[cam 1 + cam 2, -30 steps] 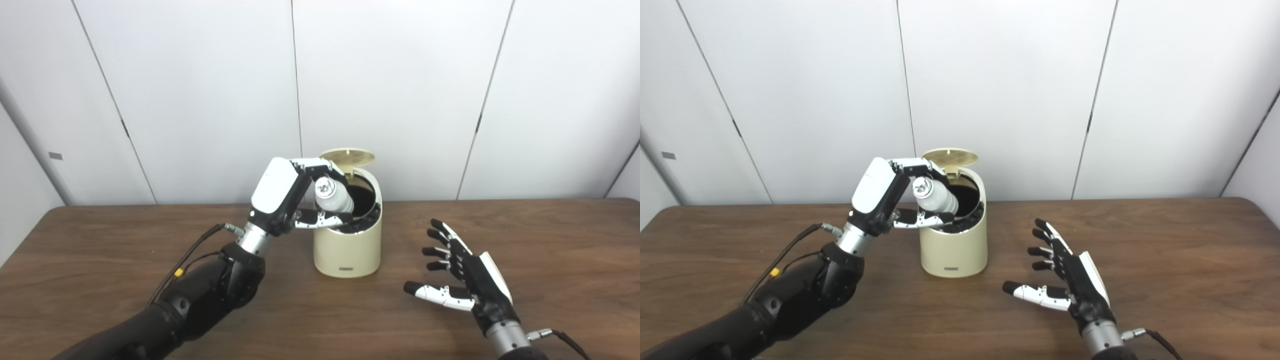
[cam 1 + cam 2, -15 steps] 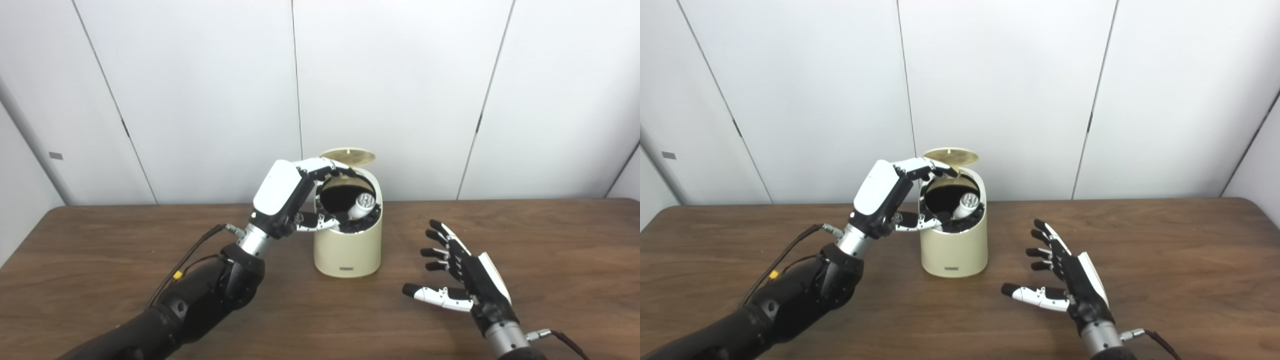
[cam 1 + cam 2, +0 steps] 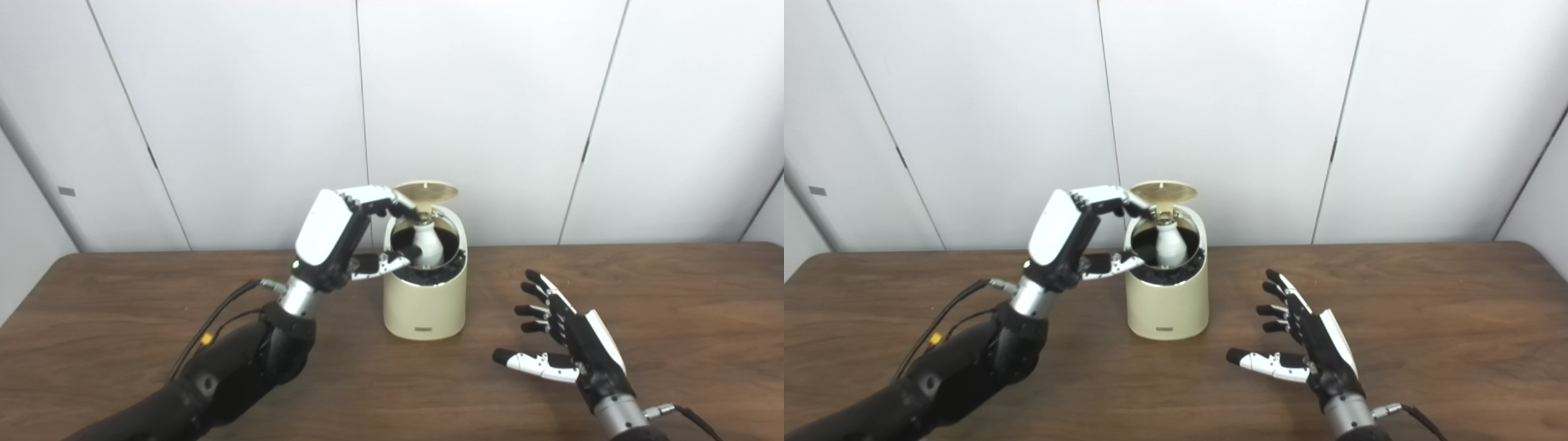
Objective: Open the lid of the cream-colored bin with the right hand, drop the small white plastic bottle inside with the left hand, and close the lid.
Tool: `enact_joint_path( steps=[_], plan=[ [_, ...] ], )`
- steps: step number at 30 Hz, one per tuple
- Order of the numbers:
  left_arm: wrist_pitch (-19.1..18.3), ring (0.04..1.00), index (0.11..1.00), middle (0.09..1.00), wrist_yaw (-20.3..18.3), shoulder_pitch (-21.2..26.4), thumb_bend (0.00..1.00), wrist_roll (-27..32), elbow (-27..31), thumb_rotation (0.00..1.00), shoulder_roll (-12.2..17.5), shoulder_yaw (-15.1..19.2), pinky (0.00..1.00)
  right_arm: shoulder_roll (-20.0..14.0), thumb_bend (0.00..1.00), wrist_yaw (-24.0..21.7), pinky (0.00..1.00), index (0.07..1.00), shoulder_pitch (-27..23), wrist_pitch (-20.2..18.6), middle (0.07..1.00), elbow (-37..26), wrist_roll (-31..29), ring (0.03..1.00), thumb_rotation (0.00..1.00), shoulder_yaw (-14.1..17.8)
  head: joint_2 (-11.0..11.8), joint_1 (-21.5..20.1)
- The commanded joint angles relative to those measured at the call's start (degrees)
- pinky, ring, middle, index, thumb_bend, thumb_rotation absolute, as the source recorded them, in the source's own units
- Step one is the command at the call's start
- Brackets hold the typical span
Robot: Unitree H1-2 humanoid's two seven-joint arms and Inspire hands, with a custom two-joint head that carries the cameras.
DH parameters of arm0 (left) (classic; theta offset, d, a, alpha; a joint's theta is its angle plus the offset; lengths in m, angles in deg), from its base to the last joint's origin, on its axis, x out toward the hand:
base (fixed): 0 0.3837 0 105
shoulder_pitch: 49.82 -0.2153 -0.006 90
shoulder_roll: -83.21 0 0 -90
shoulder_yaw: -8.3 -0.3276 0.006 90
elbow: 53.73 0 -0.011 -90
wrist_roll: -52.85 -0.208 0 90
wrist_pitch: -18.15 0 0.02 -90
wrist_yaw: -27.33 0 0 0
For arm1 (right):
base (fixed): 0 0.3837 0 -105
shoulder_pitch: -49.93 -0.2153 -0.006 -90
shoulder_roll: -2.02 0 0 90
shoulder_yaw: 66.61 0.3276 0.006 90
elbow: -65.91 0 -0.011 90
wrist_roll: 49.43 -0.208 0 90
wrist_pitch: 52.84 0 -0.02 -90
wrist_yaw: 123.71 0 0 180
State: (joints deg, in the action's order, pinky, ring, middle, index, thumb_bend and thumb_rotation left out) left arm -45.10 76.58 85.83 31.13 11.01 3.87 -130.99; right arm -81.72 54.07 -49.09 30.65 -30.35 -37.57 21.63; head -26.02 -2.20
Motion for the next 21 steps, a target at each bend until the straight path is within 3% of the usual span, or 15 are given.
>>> enact_joint_path(
  steps=[1,2,7,8,11,15,17,21],
  plan=[
    [0.17,0.519,0.499,0.491,1.92,0.81,0.52,1.14,2.81,0.0,2.35,2.3,0.45,-0.46,0.75,0.51,0.68,0.923,-1.46,2.56,0.898,-1.64,0.01,0.776,0.24,0.29,0.01,0.09],
    [0.18,0.525,0.497,0.492,1.94,0.47,0.52,1.13,3.3,0.0,2.55,2.74,0.45,-0.5,0.75,0.51,0.68,0.923,-1.51,2.56,0.898,-1.6,-0.01,0.776,0.24,0.33,0.01,0.09],
    [0.17,0.629,0.485,0.527,11.29,-3.12,0.51,-10.71,2.99,0.0,3.31,9.65,0.5,-0.87,0.75,0.53,0.68,0.922,-1.97,3.15,0.898,-0.77,-0.31,0.778,0.26,0.56,0.19,0.17],
    [0.17,0.657,0.494,0.654,12.18,-3.61,0.51,-11.55,2.93,0.03,3.3,10.49,0.52,-0.93,0.76,0.52,0.68,0.922,-2.02,3.4,0.899,-0.49,-0.46,0.78,0.27,0.65,0.22,0.24],
    [0.17,0.669,0.499,0.765,11.52,-7.52,0.51,-8.89,5.84,0.05,3.27,15.11,0.51,-1.03,0.76,0.56,0.68,0.919,-2.2,3.7,0.9,-0.11,-0.58,0.782,0.27,0.82,0.36,0.42],
    [0.17,0.692,0.499,0.768,-3.38,-14.7,0.51,11.73,14.77,0.05,3.28,19.65,0.58,-0.56,0.77,0.4,0.69,0.913,-2.64,3.55,0.9,-0.49,-1.93,0.792,0.3,1.45,0.51,0.56],
    [0.14,0.72,0.75,0.786,-11.15,-17.81,0.56,16.95,16.73,0.1,3.0,22.48,0.64,-0.57,0.75,0.35,0.69,0.9,-3.28,3.28,0.884,-0.85,-2.08,0.787,0.27,1.6,0.57,0.68],
    [-7.12,0.772,0.856,0.818,-25.66,-22.42,0.58,24.12,20.95,0.23,2.94,27.47,0.71,-1.23,0.76,0.0,0.71,0.891,-5.32,3.4,0.879,-0.71,-2.54,0.806,0.24,1.83,0.87,0.88]
  ],
)
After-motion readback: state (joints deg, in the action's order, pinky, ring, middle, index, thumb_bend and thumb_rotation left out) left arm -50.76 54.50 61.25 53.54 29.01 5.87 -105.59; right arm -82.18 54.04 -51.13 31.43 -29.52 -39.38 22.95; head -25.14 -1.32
